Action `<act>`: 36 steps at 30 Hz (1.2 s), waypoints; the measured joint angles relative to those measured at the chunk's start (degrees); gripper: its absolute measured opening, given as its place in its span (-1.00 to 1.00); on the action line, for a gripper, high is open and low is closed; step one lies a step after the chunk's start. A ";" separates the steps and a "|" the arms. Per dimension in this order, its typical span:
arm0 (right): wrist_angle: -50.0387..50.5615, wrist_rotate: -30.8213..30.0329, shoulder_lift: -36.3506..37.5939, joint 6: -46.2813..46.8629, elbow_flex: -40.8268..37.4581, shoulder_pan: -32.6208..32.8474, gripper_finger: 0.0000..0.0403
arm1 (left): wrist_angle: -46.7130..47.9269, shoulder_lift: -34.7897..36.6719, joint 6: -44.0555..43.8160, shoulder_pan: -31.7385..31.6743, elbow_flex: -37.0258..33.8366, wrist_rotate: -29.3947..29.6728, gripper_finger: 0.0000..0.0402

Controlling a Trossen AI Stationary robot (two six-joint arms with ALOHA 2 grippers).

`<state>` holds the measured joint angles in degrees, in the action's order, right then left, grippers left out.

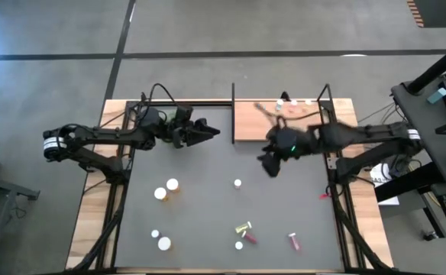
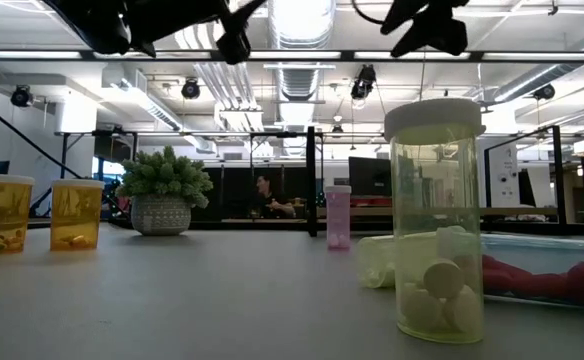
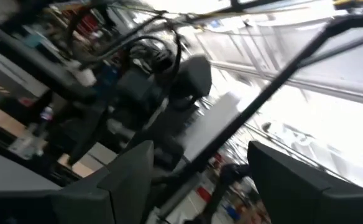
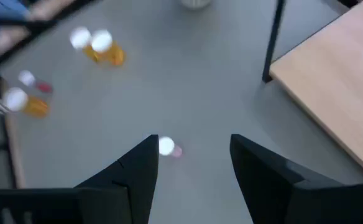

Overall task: Pick and place medicine bottles onto shelf by color
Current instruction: Put the top yellow pill bottle on the shelf aligned with the other yellow pill bottle

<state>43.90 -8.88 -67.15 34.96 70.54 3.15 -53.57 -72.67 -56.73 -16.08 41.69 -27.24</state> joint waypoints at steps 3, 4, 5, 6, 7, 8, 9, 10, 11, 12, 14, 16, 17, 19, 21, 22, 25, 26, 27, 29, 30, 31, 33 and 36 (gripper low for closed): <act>0.70 -2.84 -4.42 0.02 0.22 3.17 0.02 | 0.08 1.05 -0.01 0.03 -0.11 -3.31 0.22; 0.70 -2.91 -5.73 0.09 0.41 3.76 0.04 | 0.16 1.51 0.00 0.08 -0.11 -4.32 0.22; 0.94 -2.71 -7.07 0.62 0.70 4.31 0.06 | 0.03 1.85 0.00 0.15 -0.11 -5.25 0.22; 1.50 -2.01 -8.35 1.67 1.06 4.74 0.08 | 0.05 2.20 0.01 0.20 -0.11 -6.03 0.22; 2.36 -0.55 -9.41 2.52 1.51 5.16 0.10 | 0.04 2.44 0.02 0.41 -0.12 -6.86 0.22; 3.27 1.29 -10.39 3.45 1.88 5.59 0.11 | 0.06 2.67 -0.01 0.64 -0.16 -7.11 0.22; 3.96 2.83 -11.35 4.77 2.11 6.12 0.12 | 0.16 2.99 -0.04 0.89 -0.34 -7.39 0.22; 3.99 4.17 -12.13 5.61 2.20 6.72 0.13 | 0.25 3.42 -0.06 1.23 -0.58 -7.41 0.22; 3.73 5.70 -13.00 6.58 2.27 7.35 0.14 | 0.19 3.82 -0.08 1.60 -0.79 -7.43 0.22; 3.61 6.71 -13.94 7.75 2.37 7.93 0.15 | 0.13 4.17 -0.12 1.99 -0.92 -7.60 0.22; 3.84 8.91 -15.70 9.01 2.61 9.03 0.15 | 0.19 4.84 -0.15 2.71 -1.22 -7.76 0.22; 3.76 9.38 -17.44 8.89 2.99 10.23 0.14 | 0.16 5.24 -0.10 3.32 -1.31 -8.03 0.22; 3.72 9.37 -18.23 8.11 3.19 10.81 0.13 | 0.14 5.42 -0.02 3.57 -1.31 -8.29 0.22; 3.48 9.38 -19.64 4.82 3.48 12.08 0.11 | 0.14 5.63 0.02 3.87 -1.39 -8.50 0.22; 3.49 9.45 -21.12 1.09 3.67 13.63 0.09 | 0.16 5.73 0.02 4.06 -1.62 -8.63 0.22; 3.49 9.50 -21.85 -0.48 3.75 14.36 0.08 | 0.17 5.73 0.02 4.14 -1.73 -8.66 0.22; 3.12 9.35 -24.14 -4.65 3.87 16.68 0.07 | 0.17 5.73 0.02 4.22 -2.24 -8.66 0.22; 2.93 9.31 -24.87 -6.42 3.87 17.55 0.07 | 0.15 5.75 0.00 4.30 -2.58 -8.66 0.22; 2.67 9.01 -25.64 -8.34 3.87 18.45 0.07 | 0.15 5.75 -0.01 4.30 -2.90 -8.67 0.22; 1.45 8.63 -27.27 -12.25 3.87 20.18 0.07 | 0.20 5.96 -0.25 4.58 -3.80 -8.66 0.22; 0.91 8.36 -28.13 -13.79 3.87 20.96 0.07 | 0.18 6.12 -0.75 4.75 -4.27 -8.66 0.22; 0.32 7.52 -28.82 -14.99 3.87 21.75 0.07 | 0.18 6.30 -1.39 5.01 -4.67 -8.66 0.22; -0.67 5.87 -29.90 -16.10 3.87 22.97 0.07 | 0.19 6.71 -1.47 5.78 -5.45 -8.64 0.22; -1.93 3.23 -30.90 -16.45 3.67 24.25 0.07 | 0.14 7.44 -1.42 7.06 -5.62 -8.62 0.22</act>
<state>41.97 -5.65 -98.05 18.51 74.21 27.40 -53.43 -65.23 -58.15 -9.01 36.07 -35.86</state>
